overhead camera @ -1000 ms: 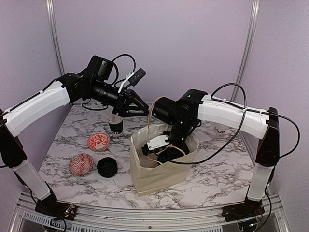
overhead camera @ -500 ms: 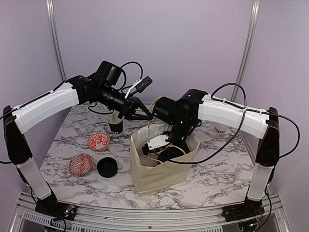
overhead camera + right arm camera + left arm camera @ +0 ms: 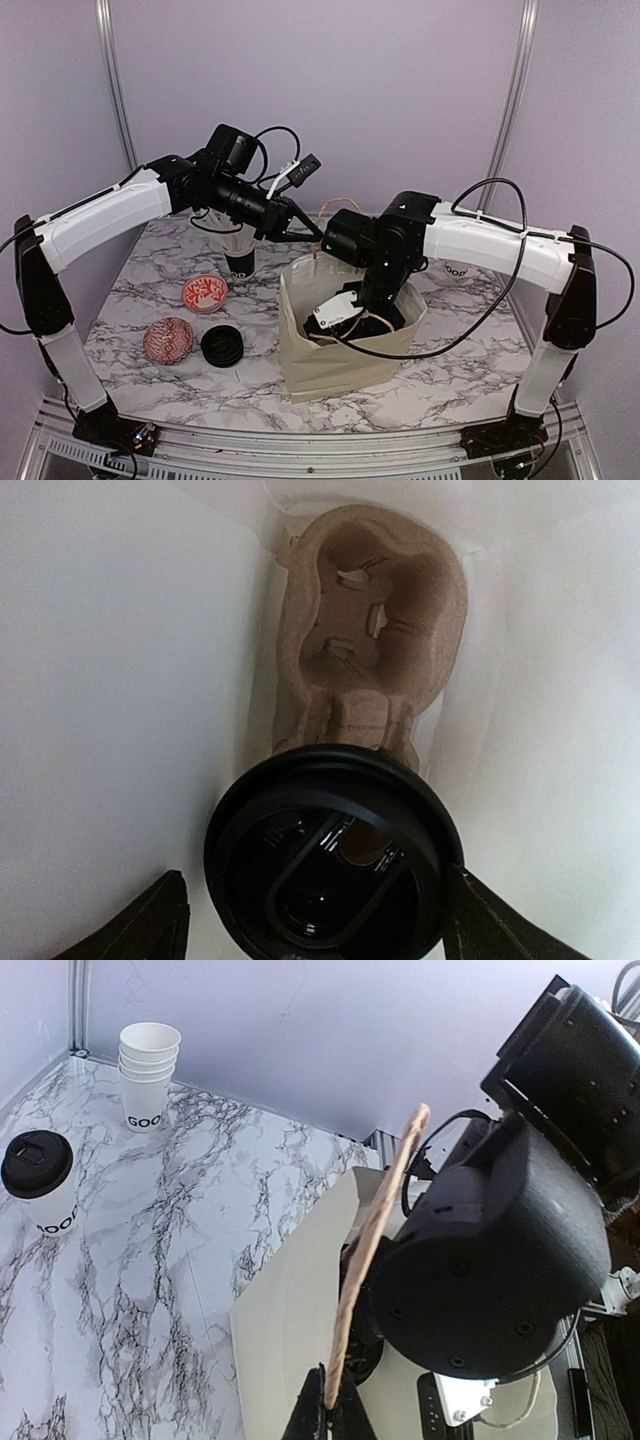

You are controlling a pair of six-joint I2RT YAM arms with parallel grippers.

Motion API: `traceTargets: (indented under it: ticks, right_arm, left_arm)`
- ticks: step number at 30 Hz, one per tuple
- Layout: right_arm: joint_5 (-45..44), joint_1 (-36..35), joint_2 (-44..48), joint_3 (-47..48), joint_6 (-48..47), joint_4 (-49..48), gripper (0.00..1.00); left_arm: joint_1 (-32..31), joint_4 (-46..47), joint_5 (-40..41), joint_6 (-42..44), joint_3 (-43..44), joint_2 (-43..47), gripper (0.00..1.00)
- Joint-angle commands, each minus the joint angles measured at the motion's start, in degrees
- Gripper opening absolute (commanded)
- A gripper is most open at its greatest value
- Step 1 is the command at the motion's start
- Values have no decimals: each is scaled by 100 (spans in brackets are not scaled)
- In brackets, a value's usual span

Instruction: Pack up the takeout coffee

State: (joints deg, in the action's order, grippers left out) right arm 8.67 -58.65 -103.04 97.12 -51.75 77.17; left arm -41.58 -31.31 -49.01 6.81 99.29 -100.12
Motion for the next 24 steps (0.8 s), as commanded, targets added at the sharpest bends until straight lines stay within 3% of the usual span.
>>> traceTargets:
  ticks: [1,7,18,24]
  right_arm:
    - [-11,-67,352,72,-200,-58,85]
    - [-221,200,387,907,-57,-633,89]
    - [829,552,127,3153,-136,-36,89]
    - [883,1293,214,3774,222,-458,88]
  left_arm:
    - [54,403,120,-221,161,-170,0]
    - [30,406,145,-35,189,-329,0]
    - [60,308,1110,482,434,-285,0]
    - [71,95,1200,689,502,-218,0]
